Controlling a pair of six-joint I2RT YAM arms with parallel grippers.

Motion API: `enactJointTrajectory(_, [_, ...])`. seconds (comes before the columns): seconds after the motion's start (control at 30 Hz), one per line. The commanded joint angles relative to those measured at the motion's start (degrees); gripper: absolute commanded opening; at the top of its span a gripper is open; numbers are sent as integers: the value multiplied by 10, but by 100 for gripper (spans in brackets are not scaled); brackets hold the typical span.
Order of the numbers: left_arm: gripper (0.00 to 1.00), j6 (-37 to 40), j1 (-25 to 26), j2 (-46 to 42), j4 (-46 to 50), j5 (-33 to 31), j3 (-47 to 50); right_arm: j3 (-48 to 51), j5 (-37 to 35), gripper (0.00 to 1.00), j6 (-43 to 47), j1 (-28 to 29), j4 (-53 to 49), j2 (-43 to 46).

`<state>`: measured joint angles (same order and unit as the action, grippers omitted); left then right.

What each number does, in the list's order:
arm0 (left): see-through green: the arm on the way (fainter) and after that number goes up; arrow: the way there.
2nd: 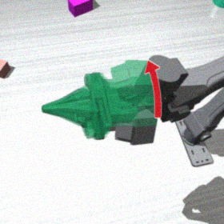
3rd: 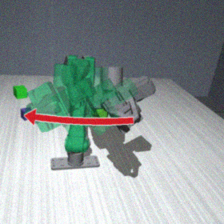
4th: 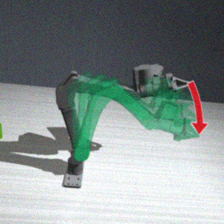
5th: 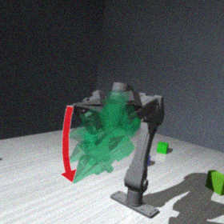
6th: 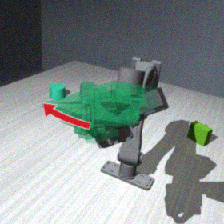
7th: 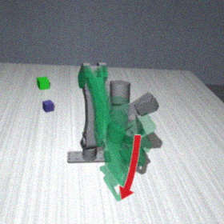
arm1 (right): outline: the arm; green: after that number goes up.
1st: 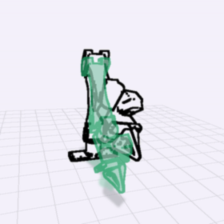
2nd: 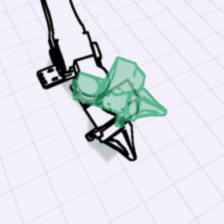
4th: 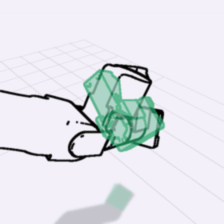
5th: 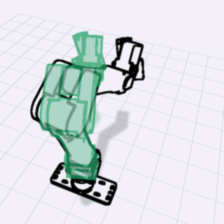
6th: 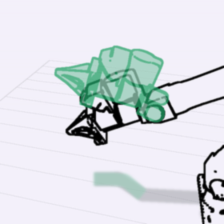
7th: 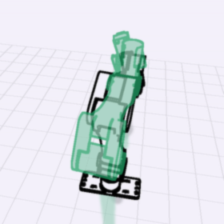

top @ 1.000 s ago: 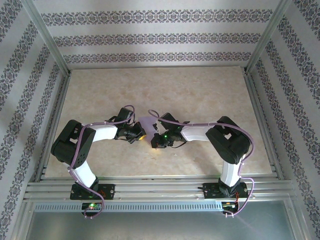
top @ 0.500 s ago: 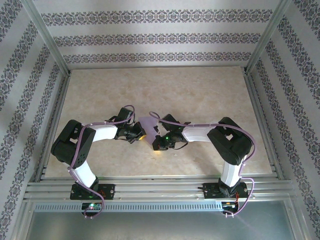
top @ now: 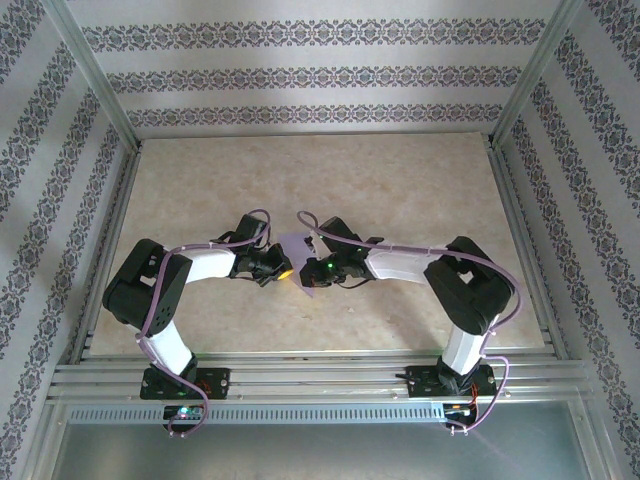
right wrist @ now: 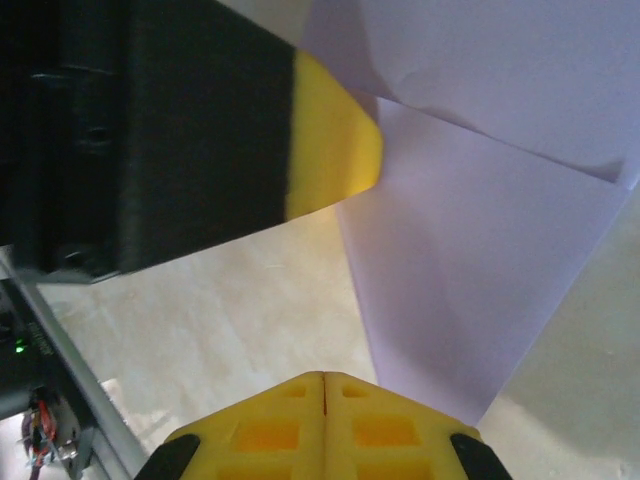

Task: Fold a paper plane with a square sheet of paper (pick it up from the middle)
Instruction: Third fold the triangle at the center of the table.

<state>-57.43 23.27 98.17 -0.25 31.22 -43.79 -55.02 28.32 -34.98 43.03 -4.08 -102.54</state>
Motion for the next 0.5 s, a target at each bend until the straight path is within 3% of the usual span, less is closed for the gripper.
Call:
enactJointTrajectory(0.0, [5, 14, 7, 28, 57, -31, 11, -16, -12, 3, 4, 7, -6, -24])
enactJointTrajectory(0.47, [11, 38, 13, -22, -4, 8, 12, -13, -45, 2, 15, 16, -63, -64])
